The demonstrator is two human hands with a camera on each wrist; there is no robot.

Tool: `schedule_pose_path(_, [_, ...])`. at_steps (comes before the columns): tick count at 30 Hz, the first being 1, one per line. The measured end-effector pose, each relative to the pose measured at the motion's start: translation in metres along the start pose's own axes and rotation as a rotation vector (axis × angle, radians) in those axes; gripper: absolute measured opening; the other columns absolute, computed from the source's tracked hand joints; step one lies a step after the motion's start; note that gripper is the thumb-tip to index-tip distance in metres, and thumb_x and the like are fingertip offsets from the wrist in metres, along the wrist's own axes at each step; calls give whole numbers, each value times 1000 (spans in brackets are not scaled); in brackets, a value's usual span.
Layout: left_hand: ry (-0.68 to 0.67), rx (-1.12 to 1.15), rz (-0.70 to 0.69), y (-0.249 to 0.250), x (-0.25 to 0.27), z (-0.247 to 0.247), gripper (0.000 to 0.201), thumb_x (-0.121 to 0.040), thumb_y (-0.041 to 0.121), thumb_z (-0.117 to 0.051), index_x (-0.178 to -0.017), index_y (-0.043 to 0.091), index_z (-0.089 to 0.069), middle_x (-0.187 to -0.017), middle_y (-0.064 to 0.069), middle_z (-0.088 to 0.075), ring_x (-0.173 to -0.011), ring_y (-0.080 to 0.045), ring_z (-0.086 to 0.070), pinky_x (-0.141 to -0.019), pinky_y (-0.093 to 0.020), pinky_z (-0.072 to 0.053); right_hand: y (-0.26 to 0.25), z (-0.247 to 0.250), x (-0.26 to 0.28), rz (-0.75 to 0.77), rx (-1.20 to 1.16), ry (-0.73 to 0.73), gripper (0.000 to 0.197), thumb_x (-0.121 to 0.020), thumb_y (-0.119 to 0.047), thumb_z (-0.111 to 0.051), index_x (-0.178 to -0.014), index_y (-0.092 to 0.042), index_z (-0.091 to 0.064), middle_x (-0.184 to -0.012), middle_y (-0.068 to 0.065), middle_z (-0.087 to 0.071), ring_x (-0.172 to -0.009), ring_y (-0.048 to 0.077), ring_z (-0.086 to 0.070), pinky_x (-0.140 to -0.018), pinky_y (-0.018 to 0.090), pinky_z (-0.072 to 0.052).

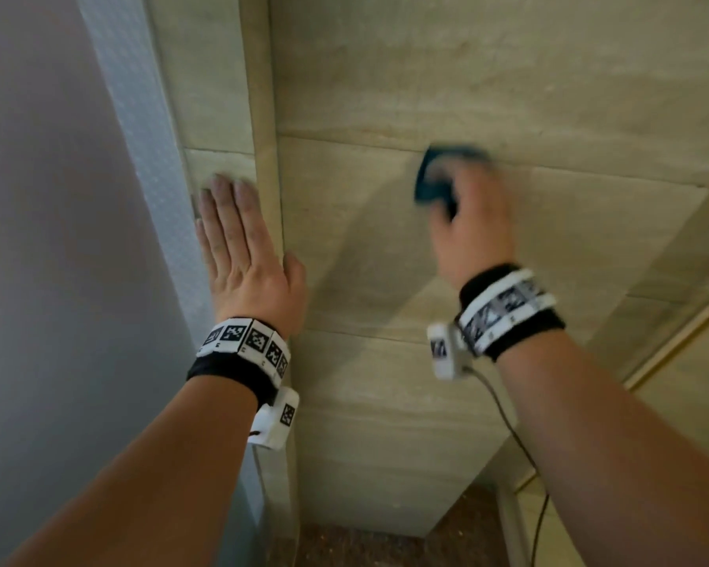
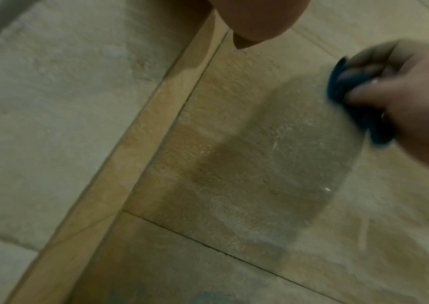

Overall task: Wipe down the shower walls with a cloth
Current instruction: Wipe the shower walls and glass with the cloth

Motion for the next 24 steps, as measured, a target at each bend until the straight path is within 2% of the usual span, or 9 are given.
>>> schedule_pose_path(3, [-17,-10,18,1,0,-1,102,-88,16,-59,-163,2,8,-171,-24,7,-159,-41,10,-130,-52,5,5,-73,109,89,112,-472,48,-85,5,-55,-125,-19,-67,-118,8,-69,-103,35,-58,-91,46,-48])
schedule_pose_path(5, [-43,-18,19,1,1,-1,103,-87,16,-59,-163,1,8,-171,-24,9,-159,-41,11,-130,-52,5,28,-105,187,-47,181,-870,52,-92,3,-47,-132,-27,-62,-128,0,-66,-115,29,-54,-98,44,-46])
schedule_pose_path(7, [-79,-16,15,1,2,0,105,-84,12,-59,-163,2,11,-171,-22,12,-159,-38,14,-130,-52,6,50,-104,233,-199,217,-1064,53,-95,2,-44,-134,-31,-57,-135,-4,-62,-124,23,-48,-103,41,-44])
schedule_pose_path(8, [-92,-18,19,1,3,2,107,-83,11,-59,-163,3,12,-172,-21,13,-159,-37,15,-130,-52,6,56,-96,236,-261,214,-1067,52,-96,1,-44,-135,-32,-56,-137,-4,-61,-126,22,-46,-104,40,-44])
schedule_pose_path(13, [-95,57,120,30,8,10,113,-80,10,-61,-164,9,14,-171,-18,18,-158,-33,19,-129,-54,4,45,-42,149,-204,163,-792,44,-102,-4,-46,-137,-27,-59,-136,1,-62,-126,24,-51,-102,36,-45])
schedule_pose_path(17, [-136,144,116,78,2,4,110,-83,14,-58,-165,19,16,-171,-11,24,-156,-35,26,-128,-59,4,30,32,33,-120,20,-354,36,-94,-1,-59,-126,-16,-66,-127,7,-67,-120,29,-57,-103,41,-47])
schedule_pose_path(20, [-184,132,204,95,-8,-1,108,-88,24,-57,-163,27,21,-169,-2,31,-152,-40,34,-126,-63,6,51,94,-43,-212,-74,-33,35,-94,-3,-60,-124,-21,-62,-124,-5,-66,-117,15,-60,-104,34,-49])
schedule_pose_path(22, [-179,127,190,107,-13,-6,106,-90,27,-56,-163,26,20,-169,-5,30,-153,-39,31,-126,-60,10,63,119,-66,-237,-118,64,35,-94,-3,-60,-123,-22,-61,-121,-9,-65,-114,9,-61,-102,29,-50])
schedule_pose_path(24, [-190,147,134,122,-13,-15,103,-92,28,-57,-164,24,17,-170,-10,27,-156,-35,27,-128,-56,9,67,116,-57,-192,-63,22,35,-93,-4,-61,-122,-22,-62,-123,-5,-65,-117,15,-60,-102,32,-50])
Point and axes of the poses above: each hand's wrist, its own x-axis away from the middle knuckle, its own z-axis out of the back of the hand, y = z × x, the point moved 7 cm from there along -x, towards the middle knuckle
